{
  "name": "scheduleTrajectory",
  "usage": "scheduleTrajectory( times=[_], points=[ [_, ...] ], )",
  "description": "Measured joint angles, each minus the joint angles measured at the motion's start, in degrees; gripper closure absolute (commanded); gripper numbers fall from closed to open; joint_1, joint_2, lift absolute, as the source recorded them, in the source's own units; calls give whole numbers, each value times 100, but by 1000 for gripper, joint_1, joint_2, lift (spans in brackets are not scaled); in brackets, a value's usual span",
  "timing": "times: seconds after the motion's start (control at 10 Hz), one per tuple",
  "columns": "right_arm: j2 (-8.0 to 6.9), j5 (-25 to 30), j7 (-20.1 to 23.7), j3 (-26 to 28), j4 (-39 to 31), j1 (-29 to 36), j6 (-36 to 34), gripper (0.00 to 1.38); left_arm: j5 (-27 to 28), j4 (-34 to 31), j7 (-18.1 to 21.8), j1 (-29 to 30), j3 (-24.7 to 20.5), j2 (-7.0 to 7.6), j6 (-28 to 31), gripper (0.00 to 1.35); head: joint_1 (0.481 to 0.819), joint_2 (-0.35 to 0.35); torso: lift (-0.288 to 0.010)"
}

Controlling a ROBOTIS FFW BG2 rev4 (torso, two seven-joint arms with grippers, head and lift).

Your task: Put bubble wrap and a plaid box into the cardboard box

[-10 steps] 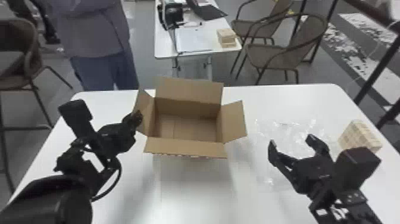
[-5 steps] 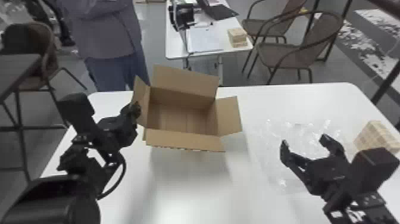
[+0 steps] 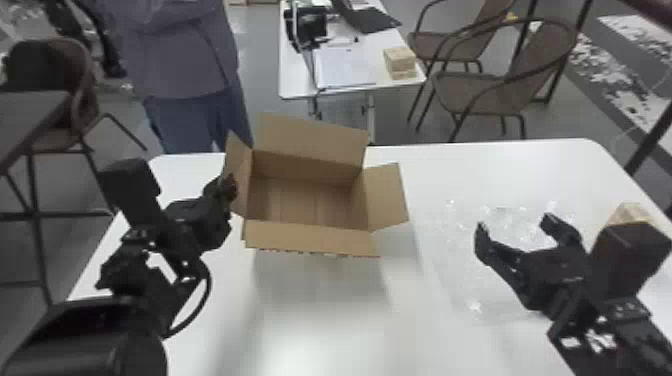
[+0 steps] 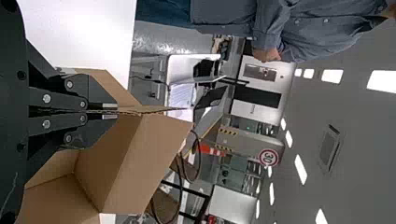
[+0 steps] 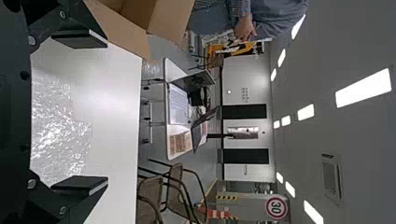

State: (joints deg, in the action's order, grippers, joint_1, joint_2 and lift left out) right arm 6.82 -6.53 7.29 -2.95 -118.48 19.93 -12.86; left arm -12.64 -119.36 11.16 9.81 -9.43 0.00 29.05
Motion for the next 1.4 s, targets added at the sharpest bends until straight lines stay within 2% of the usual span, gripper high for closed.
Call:
scheduleTrajectory(
  times=[0.1, 0.2, 0.4, 0.5, 0.6, 0.7, 1.0, 1.4],
  points=[
    [3, -10, 0, 66, -187, -233, -759, 245, 10, -4, 0, 3, -4, 0, 3, 1220, 695, 72, -105],
    [4, 21, -1, 120, -446, -581, -1851, 246, 60, -24, 0, 3, -2, 0, -6, 1220, 695, 70, -105],
    [-1, 93, -9, 234, -863, -1732, -4785, 242, 127, -42, 0, -26, 24, 0, -17, 1220, 695, 52, -105],
    [-1, 143, -8, 289, -899, -2325, -6053, 242, 155, -44, 0, -53, 50, 0, -21, 1220, 695, 36, -105],
    [-1, 252, -8, 315, -872, -2775, -6988, 243, 181, -44, -1, -83, 80, 0, -23, 1220, 695, 19, -105],
    [-15, 360, -8, 331, -763, -3057, -7523, 248, 192, -44, -8, -95, 93, 0, -31, 1220, 695, 13, -105],
    [-35, 389, -8, 432, 148, -3400, -7711, 245, 189, -44, -9, -94, 93, 0, -67, 1220, 695, -4, -105],
    [235, 76, 0, 498, 2037, -4141, -7714, 242, 232, -35, -10, -123, 137, 4, -92, 1220, 695, -33, -105]
  ],
)
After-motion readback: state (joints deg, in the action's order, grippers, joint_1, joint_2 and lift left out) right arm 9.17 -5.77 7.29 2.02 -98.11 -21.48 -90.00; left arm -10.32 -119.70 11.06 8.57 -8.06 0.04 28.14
